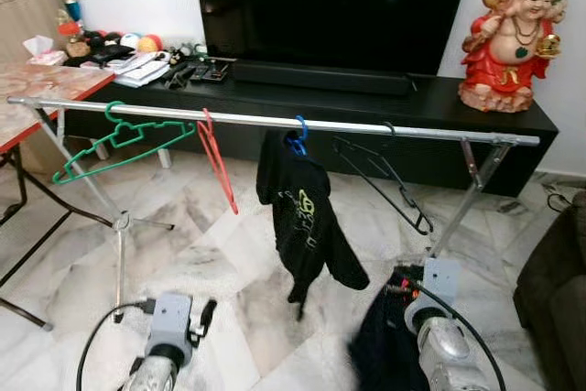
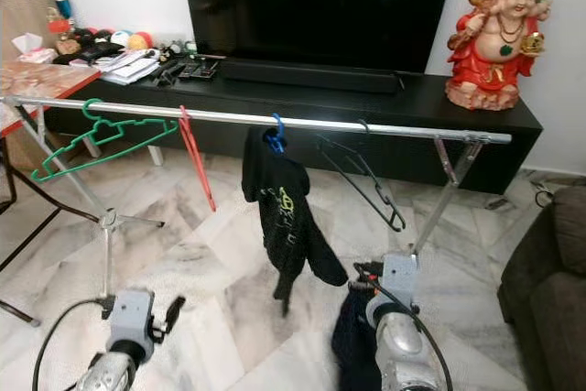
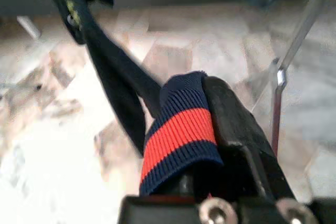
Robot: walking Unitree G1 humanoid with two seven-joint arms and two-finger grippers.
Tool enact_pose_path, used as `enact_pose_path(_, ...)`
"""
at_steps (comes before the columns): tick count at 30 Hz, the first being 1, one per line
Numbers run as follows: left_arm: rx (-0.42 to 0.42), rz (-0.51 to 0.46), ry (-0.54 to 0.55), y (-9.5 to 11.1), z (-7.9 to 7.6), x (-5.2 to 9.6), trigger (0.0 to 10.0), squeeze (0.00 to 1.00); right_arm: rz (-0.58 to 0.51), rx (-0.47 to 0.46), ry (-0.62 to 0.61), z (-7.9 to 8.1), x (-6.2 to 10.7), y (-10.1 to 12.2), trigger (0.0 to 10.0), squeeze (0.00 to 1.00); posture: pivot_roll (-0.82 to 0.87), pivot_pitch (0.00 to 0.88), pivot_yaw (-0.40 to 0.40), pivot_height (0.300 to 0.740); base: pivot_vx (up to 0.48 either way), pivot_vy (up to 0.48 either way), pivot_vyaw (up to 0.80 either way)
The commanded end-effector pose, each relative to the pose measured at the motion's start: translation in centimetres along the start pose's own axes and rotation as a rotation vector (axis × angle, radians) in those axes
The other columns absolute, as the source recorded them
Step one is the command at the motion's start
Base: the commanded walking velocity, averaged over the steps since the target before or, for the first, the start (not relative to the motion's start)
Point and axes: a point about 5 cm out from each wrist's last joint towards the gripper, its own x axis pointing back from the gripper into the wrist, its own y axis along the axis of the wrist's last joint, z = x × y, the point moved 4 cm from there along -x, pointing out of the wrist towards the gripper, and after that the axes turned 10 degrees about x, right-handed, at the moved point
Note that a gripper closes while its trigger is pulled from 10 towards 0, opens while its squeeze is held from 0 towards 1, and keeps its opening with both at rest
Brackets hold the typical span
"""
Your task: Hang hanger
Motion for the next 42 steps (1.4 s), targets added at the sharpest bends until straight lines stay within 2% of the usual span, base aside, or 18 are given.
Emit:
enact_pose_path(1,-0.004,-0.081,0.034,1.8,0.1,-0.4,10.0,0.00,-0.062,-0.036,-0.013,0.1,-0.5,1.7,10.0,0.00,0.03,0.000,0.037,0.740,0.000,0.000,0.00)
enact_pose_path(2,0.008,-0.139,0.065,3.1,0.3,-0.7,10.0,0.00,-0.077,-0.026,0.011,0.6,-0.5,1.9,10.0,0.00,0.01,0.000,0.040,0.740,0.000,0.000,0.00)
enact_pose_path(5,0.020,-0.158,0.052,3.6,-0.3,-0.8,10.0,0.00,-0.078,0.002,0.040,1.1,-0.4,1.6,10.0,0.00,0.02,0.000,0.042,0.740,0.000,0.000,0.00)
enact_pose_path(10,-0.002,-0.161,-0.025,4.0,-2.1,-1.2,10.0,0.00,-0.065,0.002,0.004,0.0,-0.2,1.0,10.0,0.00,0.01,0.000,0.046,0.740,0.000,0.197,0.00)
enact_pose_path(17,-0.003,-0.154,-0.042,4.4,-2.7,-1.4,10.0,0.00,-0.093,-0.001,-0.014,-0.5,-0.2,1.4,10.0,0.00,0.00,0.000,0.047,0.740,0.000,0.427,0.00)
enact_pose_path(26,0.021,-0.200,-0.072,5.7,-3.3,-1.6,10.0,0.00,-0.109,0.007,-0.010,-0.4,-0.6,2.2,10.0,0.00,0.00,0.000,0.047,0.740,0.000,0.000,0.00)
enact_pose_path(35,0.045,-0.183,-0.077,5.9,-3.8,-1.8,10.0,0.00,-0.120,0.030,0.005,-0.2,-0.7,2.7,10.0,0.00,0.00,0.000,0.047,0.740,0.000,0.000,0.00)
enact_pose_path(42,0.054,-0.178,-0.085,5.9,-4.0,-1.8,10.0,0.00,-0.110,0.045,0.019,0.0,-0.6,2.2,10.0,0.00,0.00,0.000,0.052,0.740,0.287,0.000,0.00)
